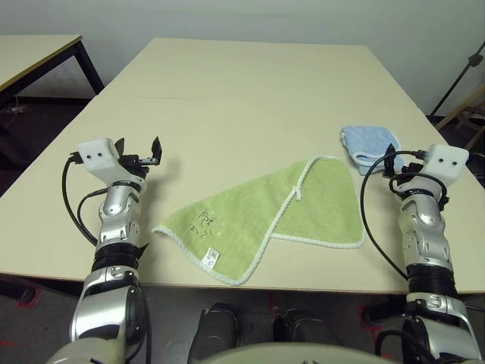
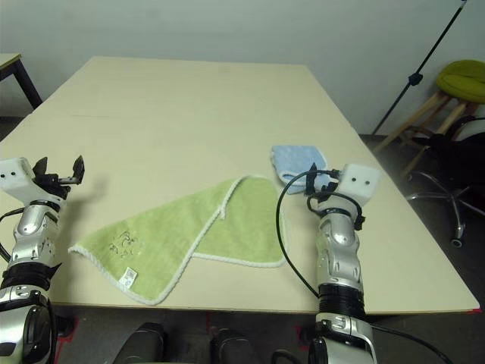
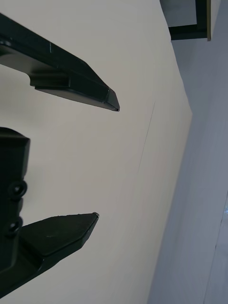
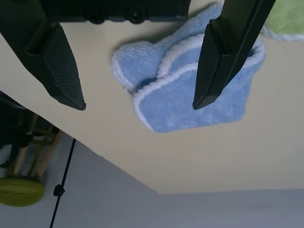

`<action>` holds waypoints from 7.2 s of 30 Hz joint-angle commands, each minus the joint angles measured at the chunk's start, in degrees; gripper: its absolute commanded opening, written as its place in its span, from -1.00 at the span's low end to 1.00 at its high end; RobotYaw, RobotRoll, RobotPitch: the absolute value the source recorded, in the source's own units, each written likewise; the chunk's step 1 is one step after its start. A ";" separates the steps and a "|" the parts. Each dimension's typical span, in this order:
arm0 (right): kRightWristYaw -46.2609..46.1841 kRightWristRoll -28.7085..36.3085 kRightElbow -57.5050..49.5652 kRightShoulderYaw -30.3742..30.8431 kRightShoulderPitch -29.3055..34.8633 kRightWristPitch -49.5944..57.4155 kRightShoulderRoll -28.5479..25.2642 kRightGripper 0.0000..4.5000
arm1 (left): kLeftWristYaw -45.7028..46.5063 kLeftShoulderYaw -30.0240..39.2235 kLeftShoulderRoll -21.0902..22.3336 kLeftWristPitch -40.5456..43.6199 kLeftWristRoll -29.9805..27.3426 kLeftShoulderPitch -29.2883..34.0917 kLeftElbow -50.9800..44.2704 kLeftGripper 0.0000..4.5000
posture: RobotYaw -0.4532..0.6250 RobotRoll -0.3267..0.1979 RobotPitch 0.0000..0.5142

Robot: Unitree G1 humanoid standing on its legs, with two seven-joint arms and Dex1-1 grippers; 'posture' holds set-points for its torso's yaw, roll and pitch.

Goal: Fold the towel and set it aside.

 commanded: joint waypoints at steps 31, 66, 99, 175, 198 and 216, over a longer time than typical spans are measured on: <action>25.06 14.17 -11.68 13.89 -22.60 72.58 -18.09 0.99 | -49.20 -4.95 13.20 26.79 -19.23 2.44 -22.37 1.00 | 0.08 0.25 -0.86; 27.78 0.18 30.52 18.15 -33.52 57.23 -9.26 0.91 | -51.58 -6.55 13.18 36.44 -20.78 7.08 -33.59 1.00 | 0.19 0.25 -0.90; 42.58 3.44 4.14 24.75 -55.12 65.88 -14.26 -0.98 | -57.14 -18.34 15.84 43.15 -19.56 14.55 -49.88 1.00 | 0.11 0.25 -0.86; 46.59 -6.94 17.08 23.63 -58.81 51.64 -14.65 -1.00 | -41.32 -30.50 -1.46 66.74 -1.83 -7.14 -38.78 -0.81 | 0.03 0.25 -0.91; 68.83 7.75 -2.02 27.04 -30.16 52.46 -33.72 -1.00 | -66.33 -24.36 26.87 50.11 -9.34 -12.93 -26.14 -0.81 | 0.04 0.25 -0.81; 54.04 5.22 40.23 10.76 -56.15 8.36 -21.11 -1.00 | -43.61 -16.31 18.34 1.12 4.90 -47.93 24.71 -0.81 | 0.01 0.25 -0.77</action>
